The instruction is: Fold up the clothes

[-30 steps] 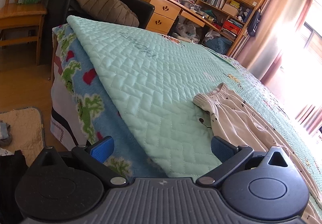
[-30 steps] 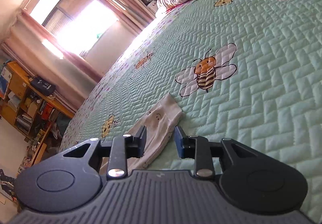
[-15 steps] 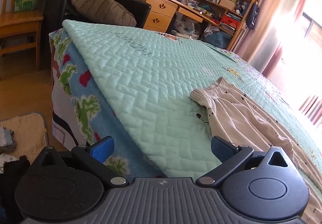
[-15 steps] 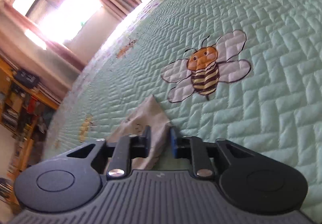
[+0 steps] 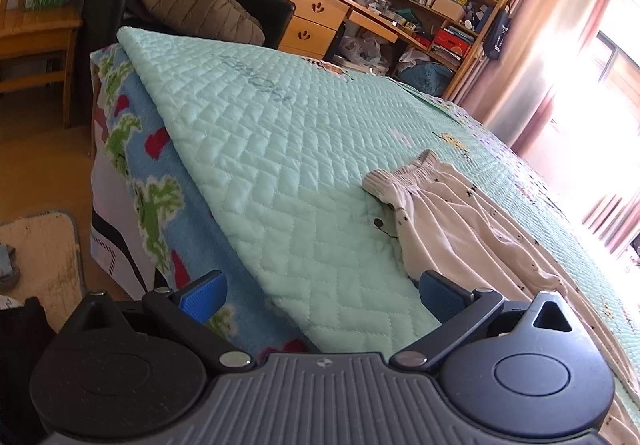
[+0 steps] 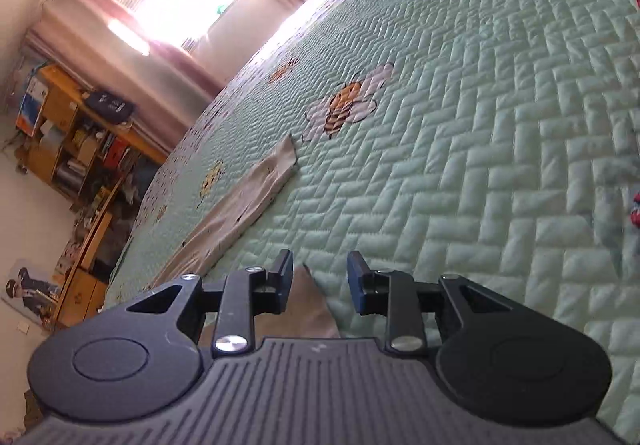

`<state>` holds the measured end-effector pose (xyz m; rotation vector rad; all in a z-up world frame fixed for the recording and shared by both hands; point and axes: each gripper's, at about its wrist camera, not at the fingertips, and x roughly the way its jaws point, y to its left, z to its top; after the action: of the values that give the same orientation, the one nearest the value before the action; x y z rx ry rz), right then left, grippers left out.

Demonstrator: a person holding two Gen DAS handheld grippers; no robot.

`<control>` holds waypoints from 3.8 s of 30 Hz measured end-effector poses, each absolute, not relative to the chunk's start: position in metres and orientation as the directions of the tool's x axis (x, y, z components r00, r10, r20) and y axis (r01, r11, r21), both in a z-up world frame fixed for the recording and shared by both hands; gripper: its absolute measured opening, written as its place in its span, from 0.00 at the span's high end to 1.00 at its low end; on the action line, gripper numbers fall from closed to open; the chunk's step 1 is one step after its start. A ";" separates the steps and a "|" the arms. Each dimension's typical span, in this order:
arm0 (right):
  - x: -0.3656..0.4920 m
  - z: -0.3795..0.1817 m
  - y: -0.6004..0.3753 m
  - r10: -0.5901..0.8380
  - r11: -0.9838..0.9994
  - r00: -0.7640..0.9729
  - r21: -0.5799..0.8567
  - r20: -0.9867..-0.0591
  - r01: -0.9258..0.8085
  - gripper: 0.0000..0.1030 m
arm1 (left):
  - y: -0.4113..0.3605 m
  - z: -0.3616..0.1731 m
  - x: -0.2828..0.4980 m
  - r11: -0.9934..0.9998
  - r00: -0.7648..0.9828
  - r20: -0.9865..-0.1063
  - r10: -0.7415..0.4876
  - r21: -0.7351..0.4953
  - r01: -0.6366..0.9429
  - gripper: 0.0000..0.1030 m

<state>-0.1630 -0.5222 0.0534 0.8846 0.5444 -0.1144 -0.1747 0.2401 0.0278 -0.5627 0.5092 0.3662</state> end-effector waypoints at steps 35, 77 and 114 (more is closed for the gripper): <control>-0.189 0.032 -0.477 0.080 0.566 0.891 0.756 -0.447 0.328 0.76 | 0.236 0.029 -0.175 0.787 0.789 -0.571 0.228 -0.370 -0.495 0.01; -0.188 0.035 -0.406 0.001 0.578 0.914 0.746 -0.405 0.330 0.49 | 0.203 0.043 -0.178 0.898 0.859 -0.478 0.186 -0.273 -0.346 0.01; -0.181 0.065 -0.384 0.269 0.741 0.918 0.672 -0.290 -0.005 0.35 | 0.147 0.044 -0.123 0.970 0.831 -0.509 0.225 0.034 -0.241 0.01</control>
<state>-0.1815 -0.3841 0.0647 0.7253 0.3863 0.1547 -0.1233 0.1472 0.0437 -0.0318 0.5363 0.2470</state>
